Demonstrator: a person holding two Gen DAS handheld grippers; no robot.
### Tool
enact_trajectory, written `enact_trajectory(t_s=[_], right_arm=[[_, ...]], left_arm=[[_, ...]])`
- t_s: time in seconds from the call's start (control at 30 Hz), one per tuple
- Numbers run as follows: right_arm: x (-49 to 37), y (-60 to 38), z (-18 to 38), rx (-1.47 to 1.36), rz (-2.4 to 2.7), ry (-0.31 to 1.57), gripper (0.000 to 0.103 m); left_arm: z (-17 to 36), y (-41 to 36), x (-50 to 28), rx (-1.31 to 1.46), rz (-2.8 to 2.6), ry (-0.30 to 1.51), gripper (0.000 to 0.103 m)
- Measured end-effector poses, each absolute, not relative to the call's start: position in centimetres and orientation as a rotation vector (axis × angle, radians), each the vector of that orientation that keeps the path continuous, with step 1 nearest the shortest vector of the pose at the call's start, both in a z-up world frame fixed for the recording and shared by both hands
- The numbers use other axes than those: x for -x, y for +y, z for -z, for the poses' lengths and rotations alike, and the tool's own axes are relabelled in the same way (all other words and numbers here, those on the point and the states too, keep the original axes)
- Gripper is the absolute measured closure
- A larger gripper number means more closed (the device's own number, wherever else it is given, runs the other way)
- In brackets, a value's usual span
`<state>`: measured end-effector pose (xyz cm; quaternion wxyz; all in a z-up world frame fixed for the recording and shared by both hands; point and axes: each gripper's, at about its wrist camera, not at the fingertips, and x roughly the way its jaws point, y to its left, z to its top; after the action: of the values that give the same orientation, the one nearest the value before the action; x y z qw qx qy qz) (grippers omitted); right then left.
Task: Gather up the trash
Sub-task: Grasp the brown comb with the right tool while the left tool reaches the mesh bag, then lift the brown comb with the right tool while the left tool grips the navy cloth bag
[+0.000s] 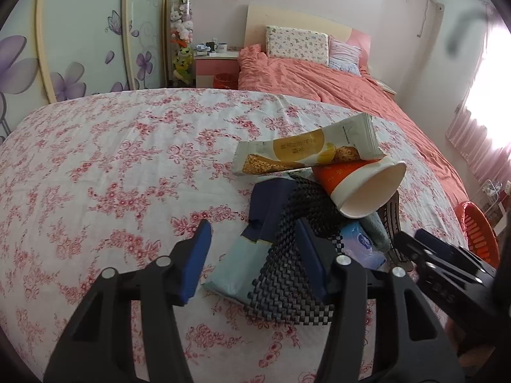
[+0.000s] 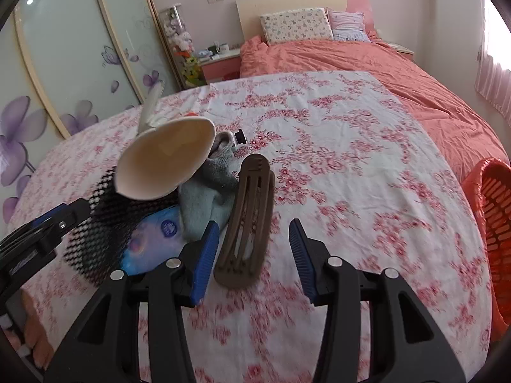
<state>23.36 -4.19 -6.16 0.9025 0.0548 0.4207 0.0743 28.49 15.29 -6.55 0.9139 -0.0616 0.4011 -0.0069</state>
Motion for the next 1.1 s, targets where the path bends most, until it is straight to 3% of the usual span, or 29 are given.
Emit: enact_trajectory(t_s=[0.1, 0.2, 0.57, 0.83, 1.1], right_arm=[[-23.6, -4.0, 6.6, -0.096, -0.143, 0.884, 0.059], [-23.5, -3.9, 6.5, -0.075, -0.132, 0.885, 0.074], [-22.9, -7.5, 6.6, -0.121, -0.056, 0.881, 0.074], [-22.9, -7.2, 6.6, -0.113, -0.054, 0.882, 0.074], [-22.9, -7.2, 6.6, -0.110, -0.052, 0.882, 0.074]], left_arm=[[7.0, 15.2, -28.8, 0.131, 0.035, 0.833, 0.052], [7.5, 14.8, -29.3, 0.125, 0.052, 0.842, 0.057], [8.4, 13.5, -29.7, 0.119, 0.084, 0.859, 0.086], [6.2, 14.7, -27.6, 0.156, 0.109, 0.777, 0.087], [7.0, 14.3, -27.9, 0.127, 0.098, 0.816, 0.085]])
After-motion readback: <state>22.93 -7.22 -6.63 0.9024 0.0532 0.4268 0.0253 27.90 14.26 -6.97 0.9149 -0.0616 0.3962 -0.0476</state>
